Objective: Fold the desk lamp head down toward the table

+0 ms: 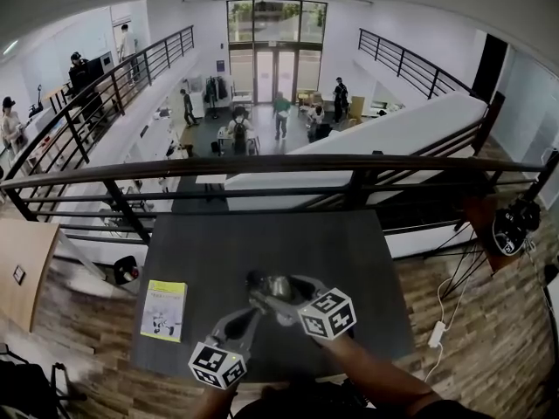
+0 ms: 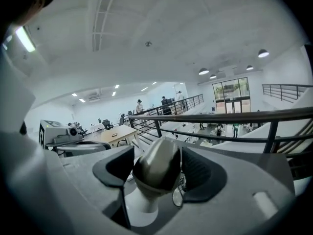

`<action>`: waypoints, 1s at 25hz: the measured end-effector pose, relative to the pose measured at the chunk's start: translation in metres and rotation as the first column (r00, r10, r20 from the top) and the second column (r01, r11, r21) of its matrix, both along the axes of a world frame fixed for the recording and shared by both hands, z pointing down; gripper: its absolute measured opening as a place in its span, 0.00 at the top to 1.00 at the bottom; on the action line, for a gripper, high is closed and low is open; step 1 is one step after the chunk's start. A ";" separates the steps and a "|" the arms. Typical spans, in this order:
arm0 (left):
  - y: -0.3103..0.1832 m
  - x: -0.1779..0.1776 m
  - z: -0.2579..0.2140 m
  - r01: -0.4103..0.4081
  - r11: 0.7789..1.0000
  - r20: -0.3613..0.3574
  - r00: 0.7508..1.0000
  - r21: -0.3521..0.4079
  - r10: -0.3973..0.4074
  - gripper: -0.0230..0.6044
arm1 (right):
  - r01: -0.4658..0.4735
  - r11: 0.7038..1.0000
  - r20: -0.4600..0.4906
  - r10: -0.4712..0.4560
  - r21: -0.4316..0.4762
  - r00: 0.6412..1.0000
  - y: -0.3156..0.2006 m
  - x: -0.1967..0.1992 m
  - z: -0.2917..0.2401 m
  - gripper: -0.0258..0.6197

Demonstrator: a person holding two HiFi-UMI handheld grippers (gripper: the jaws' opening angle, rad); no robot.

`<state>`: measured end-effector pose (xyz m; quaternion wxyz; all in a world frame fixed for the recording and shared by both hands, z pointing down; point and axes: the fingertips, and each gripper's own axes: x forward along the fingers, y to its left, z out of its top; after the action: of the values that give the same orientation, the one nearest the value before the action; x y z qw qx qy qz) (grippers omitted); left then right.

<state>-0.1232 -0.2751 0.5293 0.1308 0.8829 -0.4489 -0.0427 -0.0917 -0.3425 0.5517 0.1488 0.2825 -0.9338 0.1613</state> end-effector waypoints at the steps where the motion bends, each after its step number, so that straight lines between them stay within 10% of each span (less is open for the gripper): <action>1: 0.000 -0.001 0.002 0.001 1.000 0.000 1.000 -0.004 -0.001 0.96 | 0.004 1.000 -0.004 -0.004 -0.005 1.000 0.001 -0.001 0.003 0.50; 25: 0.032 -0.009 0.000 -0.041 0.999 0.008 0.999 0.004 0.041 0.96 | -0.044 0.997 0.007 0.044 0.059 0.999 0.019 0.003 0.008 0.51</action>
<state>-0.1323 -0.2429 0.5296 0.1281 0.8923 -0.4312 -0.0372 -0.0889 -0.3231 0.5592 0.1342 0.3070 -0.9321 0.1374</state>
